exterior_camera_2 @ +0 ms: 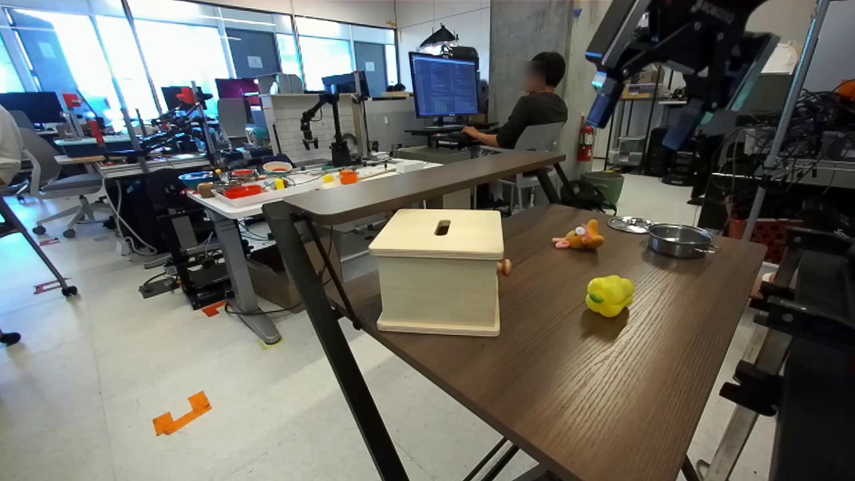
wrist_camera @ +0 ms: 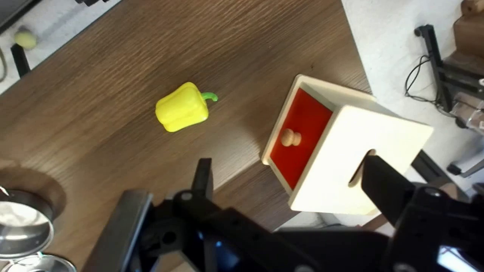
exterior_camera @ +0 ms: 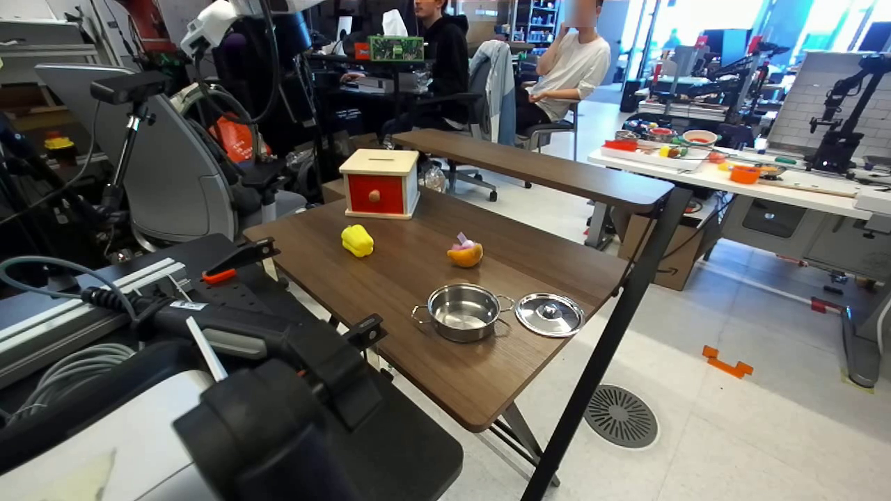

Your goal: Move the yellow pepper to the right

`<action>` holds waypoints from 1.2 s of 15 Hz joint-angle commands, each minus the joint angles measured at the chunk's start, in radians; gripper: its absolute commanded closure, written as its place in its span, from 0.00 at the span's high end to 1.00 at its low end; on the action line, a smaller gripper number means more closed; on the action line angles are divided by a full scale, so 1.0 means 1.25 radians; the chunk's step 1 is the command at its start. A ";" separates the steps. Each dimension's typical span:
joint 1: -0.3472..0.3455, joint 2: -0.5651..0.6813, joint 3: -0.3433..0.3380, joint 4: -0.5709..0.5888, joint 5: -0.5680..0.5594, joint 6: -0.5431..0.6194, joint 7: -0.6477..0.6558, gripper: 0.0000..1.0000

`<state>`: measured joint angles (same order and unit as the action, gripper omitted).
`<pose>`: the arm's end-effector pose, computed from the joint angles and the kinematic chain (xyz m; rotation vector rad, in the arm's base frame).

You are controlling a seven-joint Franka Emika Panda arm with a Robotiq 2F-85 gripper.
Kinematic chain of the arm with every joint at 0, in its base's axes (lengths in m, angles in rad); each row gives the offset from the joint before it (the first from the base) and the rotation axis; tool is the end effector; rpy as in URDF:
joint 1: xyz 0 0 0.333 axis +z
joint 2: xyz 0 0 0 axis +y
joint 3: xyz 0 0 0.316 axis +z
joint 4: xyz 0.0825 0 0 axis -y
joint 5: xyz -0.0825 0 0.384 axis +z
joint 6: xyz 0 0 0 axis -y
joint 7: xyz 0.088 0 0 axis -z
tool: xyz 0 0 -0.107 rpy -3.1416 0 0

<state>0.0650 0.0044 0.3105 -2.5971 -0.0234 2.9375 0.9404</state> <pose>0.4371 0.1740 0.2898 -2.8085 0.7818 -0.3980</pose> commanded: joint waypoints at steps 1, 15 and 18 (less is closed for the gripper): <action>-0.030 -0.014 -0.046 -0.036 -0.164 -0.001 0.220 1.00; -0.062 0.073 -0.098 0.023 -0.397 0.002 0.566 1.00; -0.055 0.147 -0.136 0.070 -0.450 0.019 0.706 1.00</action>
<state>-0.0058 0.0773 0.1811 -2.5807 -0.5139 2.9126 1.6712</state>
